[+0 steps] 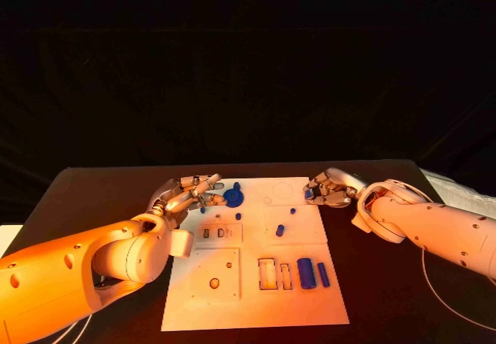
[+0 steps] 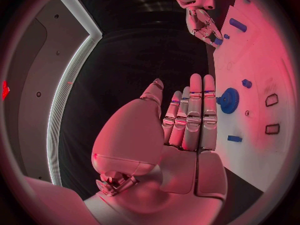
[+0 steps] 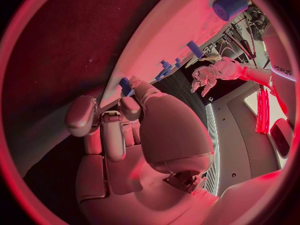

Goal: Assemble the parts on the task board

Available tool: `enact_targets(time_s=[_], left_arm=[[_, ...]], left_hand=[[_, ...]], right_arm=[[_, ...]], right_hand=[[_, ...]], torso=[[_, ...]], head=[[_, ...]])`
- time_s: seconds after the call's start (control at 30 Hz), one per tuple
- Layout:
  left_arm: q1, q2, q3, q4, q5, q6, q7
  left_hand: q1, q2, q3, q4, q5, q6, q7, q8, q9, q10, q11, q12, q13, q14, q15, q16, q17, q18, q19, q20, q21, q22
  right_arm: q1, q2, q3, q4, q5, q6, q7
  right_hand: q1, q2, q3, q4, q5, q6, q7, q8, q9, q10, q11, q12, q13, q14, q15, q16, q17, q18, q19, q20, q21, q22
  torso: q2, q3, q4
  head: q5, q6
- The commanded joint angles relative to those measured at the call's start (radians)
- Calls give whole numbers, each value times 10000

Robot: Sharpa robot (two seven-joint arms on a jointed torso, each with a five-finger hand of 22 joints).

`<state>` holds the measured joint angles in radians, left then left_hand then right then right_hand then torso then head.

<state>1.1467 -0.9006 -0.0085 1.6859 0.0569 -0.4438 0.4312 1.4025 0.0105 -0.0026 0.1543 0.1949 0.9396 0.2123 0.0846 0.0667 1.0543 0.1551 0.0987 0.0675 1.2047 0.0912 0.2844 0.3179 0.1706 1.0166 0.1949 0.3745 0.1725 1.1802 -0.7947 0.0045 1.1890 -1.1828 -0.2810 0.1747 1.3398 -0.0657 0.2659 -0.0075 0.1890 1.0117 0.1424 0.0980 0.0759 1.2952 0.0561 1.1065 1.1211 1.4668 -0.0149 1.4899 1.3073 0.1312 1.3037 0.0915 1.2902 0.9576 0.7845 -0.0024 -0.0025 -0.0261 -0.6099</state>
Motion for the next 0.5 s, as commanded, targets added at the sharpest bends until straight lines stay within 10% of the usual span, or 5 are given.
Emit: enact_targets(time_s=[0.03, 0.5], left_arm=[[2, 25, 6, 10, -6, 231, 70], [2, 23, 6, 12, -96, 247, 57]], left_hand=[[-14, 91, 0, -40, -12, 38, 53, -44, -5, -72, 17, -56, -7, -74, -11, -4, 9, 98, -70, 17, -36, -9], [-14, 91, 0, -40, -12, 38, 53, -44, -5, -72, 17, -56, -7, -74, -11, -4, 9, 98, -70, 17, -36, -9]], right_arm=[[-7, 27, 4, -16, -20, 91, -69], [-6, 71, 5, 46, 265, -295, -156]], right_hand=[[-19, 150, 92, 5, -75, 206, -46, 92, 31, 57, -76, 77, 62, 737, -100, 52, 1142, -164, -3, -102, 51, 15], [-13, 447, 376, -132, -520, 1011, -371, 492, 203, 240, -337, 256, 247, 755, -315, 79, 1211, -178, 54, -288, 100, 101]], torso=[[7, 1, -7], [3, 6, -9]], head=[[22, 12], [34, -7]])
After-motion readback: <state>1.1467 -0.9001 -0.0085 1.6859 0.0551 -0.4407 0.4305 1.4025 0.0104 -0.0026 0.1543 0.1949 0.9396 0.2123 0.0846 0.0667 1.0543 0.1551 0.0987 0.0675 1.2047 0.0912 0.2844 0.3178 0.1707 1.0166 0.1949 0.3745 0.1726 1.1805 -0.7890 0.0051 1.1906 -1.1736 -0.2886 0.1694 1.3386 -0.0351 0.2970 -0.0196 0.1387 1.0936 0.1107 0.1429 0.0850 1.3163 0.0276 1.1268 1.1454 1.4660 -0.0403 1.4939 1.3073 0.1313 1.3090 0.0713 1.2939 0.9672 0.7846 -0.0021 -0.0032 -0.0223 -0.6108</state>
